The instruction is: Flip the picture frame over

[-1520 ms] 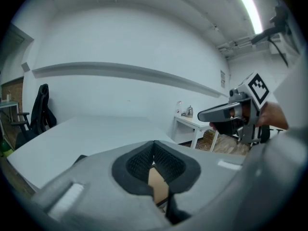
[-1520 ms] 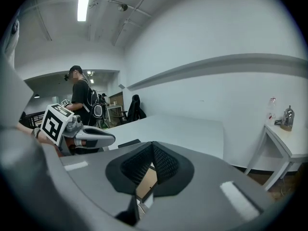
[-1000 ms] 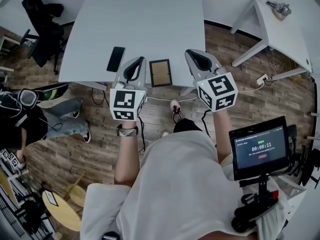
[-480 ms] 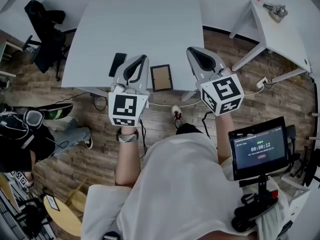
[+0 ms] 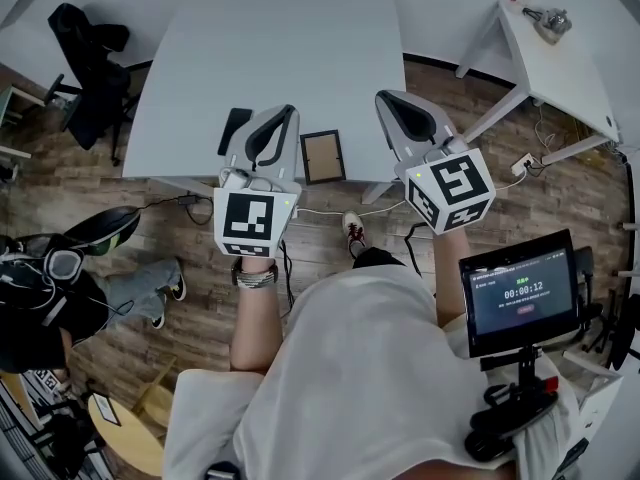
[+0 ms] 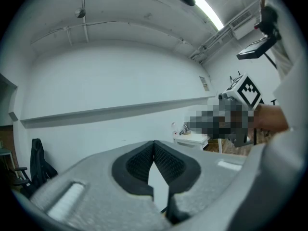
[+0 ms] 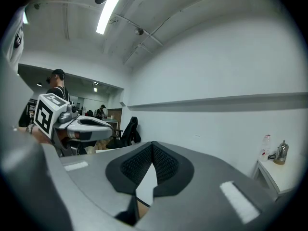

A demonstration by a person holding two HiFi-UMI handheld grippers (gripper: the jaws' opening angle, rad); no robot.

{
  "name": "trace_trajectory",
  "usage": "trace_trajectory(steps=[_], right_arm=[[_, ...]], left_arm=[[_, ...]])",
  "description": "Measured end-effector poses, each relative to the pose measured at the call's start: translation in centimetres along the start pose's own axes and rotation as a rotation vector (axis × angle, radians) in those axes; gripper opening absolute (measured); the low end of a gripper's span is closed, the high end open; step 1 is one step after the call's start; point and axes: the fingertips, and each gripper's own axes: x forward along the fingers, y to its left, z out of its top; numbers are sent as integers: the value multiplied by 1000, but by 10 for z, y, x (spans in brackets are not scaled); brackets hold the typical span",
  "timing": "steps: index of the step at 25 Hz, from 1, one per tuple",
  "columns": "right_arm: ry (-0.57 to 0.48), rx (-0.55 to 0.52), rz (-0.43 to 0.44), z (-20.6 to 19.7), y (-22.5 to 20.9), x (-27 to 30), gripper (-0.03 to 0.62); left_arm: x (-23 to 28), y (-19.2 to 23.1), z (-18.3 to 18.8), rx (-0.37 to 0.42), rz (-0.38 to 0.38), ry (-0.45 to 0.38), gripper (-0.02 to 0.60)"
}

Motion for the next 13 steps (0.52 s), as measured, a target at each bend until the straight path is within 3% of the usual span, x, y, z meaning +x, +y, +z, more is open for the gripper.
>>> trace_trajectory(steps=[13], right_arm=[[-4,3,6,2,2,1,2]], left_arm=[[1,-5,2,23,-18,5,3]])
